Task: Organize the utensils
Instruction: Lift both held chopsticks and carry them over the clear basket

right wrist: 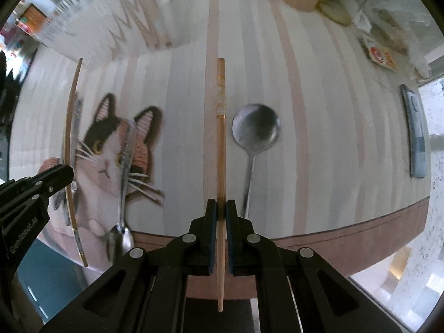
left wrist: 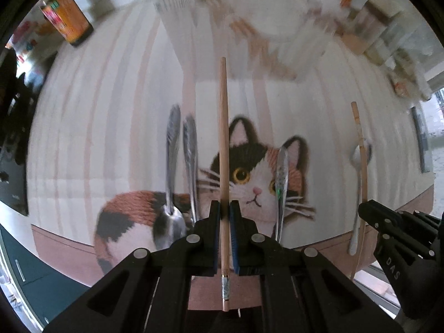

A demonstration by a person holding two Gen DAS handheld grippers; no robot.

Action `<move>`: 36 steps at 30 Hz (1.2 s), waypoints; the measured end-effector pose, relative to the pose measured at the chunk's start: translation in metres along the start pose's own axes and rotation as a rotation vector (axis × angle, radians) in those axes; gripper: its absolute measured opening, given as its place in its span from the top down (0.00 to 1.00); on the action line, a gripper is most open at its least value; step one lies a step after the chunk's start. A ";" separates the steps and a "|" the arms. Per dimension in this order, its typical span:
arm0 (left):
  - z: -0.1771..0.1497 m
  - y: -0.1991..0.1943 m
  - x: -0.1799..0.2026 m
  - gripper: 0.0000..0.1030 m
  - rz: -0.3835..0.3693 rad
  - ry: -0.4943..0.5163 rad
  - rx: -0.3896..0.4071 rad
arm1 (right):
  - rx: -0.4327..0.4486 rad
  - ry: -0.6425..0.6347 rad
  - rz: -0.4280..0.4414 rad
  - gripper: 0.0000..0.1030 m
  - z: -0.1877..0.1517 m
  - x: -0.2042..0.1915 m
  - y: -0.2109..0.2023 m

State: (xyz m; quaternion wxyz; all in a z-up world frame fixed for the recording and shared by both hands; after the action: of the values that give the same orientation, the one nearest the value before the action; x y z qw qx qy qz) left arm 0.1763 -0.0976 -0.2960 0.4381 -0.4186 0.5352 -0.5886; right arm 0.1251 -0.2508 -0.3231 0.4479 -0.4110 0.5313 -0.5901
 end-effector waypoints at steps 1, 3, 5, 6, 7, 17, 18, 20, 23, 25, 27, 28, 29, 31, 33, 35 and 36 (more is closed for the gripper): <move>0.003 -0.010 0.000 0.96 0.000 0.002 0.023 | 0.019 0.003 0.007 0.94 0.002 0.000 -0.009; 0.007 -0.025 0.001 0.96 -0.010 -0.001 0.054 | 0.050 0.006 0.014 0.94 0.006 0.000 -0.025; 0.013 -0.041 0.003 0.96 -0.042 0.022 0.131 | 0.083 0.009 0.023 0.94 0.010 -0.001 -0.042; 0.013 -0.049 0.004 0.96 -0.057 0.019 0.140 | 0.099 0.010 0.028 0.94 0.013 -0.001 -0.050; 0.014 -0.057 0.005 0.96 -0.064 0.022 0.150 | 0.116 0.011 0.032 0.94 0.017 -0.001 -0.059; 0.016 -0.093 -0.023 0.96 -0.097 -0.031 0.209 | 0.200 0.009 0.091 0.94 0.049 0.002 -0.098; 0.015 -0.095 -0.027 0.96 -0.096 -0.043 0.213 | 0.202 0.008 0.097 0.94 0.051 0.000 -0.100; 0.013 -0.099 -0.033 0.96 -0.096 -0.062 0.216 | 0.206 0.009 0.108 0.94 0.054 0.000 -0.100; 0.014 -0.107 -0.041 0.96 -0.095 -0.090 0.232 | 0.214 0.011 0.127 0.94 0.058 -0.003 -0.105; 0.019 -0.114 -0.042 0.96 -0.102 -0.097 0.247 | 0.220 0.013 0.149 0.94 0.063 -0.006 -0.110; 0.030 -0.124 -0.041 0.96 -0.124 -0.105 0.267 | 0.228 0.014 0.168 0.94 0.071 -0.008 -0.115; 0.037 -0.129 -0.039 0.96 -0.137 -0.108 0.280 | 0.238 0.016 0.179 0.94 0.079 -0.009 -0.119; 0.048 -0.136 -0.036 0.96 -0.153 -0.109 0.295 | 0.247 0.018 0.189 0.94 0.087 -0.010 -0.122; 0.068 -0.144 -0.031 0.96 -0.179 -0.113 0.312 | 0.261 0.021 0.209 0.94 0.104 -0.012 -0.128; 0.096 -0.153 -0.022 0.96 -0.232 -0.117 0.332 | 0.280 0.024 0.227 0.94 0.128 -0.015 -0.134; 0.124 -0.158 -0.017 0.96 -0.246 -0.115 0.348 | 0.287 0.022 0.245 0.94 0.155 -0.020 -0.135; 0.141 -0.159 -0.013 0.96 -0.257 -0.113 0.347 | 0.292 0.024 0.250 0.94 0.168 -0.023 -0.136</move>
State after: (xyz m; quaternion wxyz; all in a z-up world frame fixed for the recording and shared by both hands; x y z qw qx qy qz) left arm 0.3044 -0.1149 -0.1268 0.4541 -0.4340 0.3426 -0.6987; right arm 0.2797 -0.2677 -0.1719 0.5662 -0.2652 0.4922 -0.6056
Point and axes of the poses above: each gripper's, at about its wrist camera, not at the fingertips, and y roughly the way its jaws point, x to its right, z to its top, the point moved 8 cm from there along y, roughly the way its jaws point, and after that the axes turned 2 degrees about x, right-handed, at the moved point
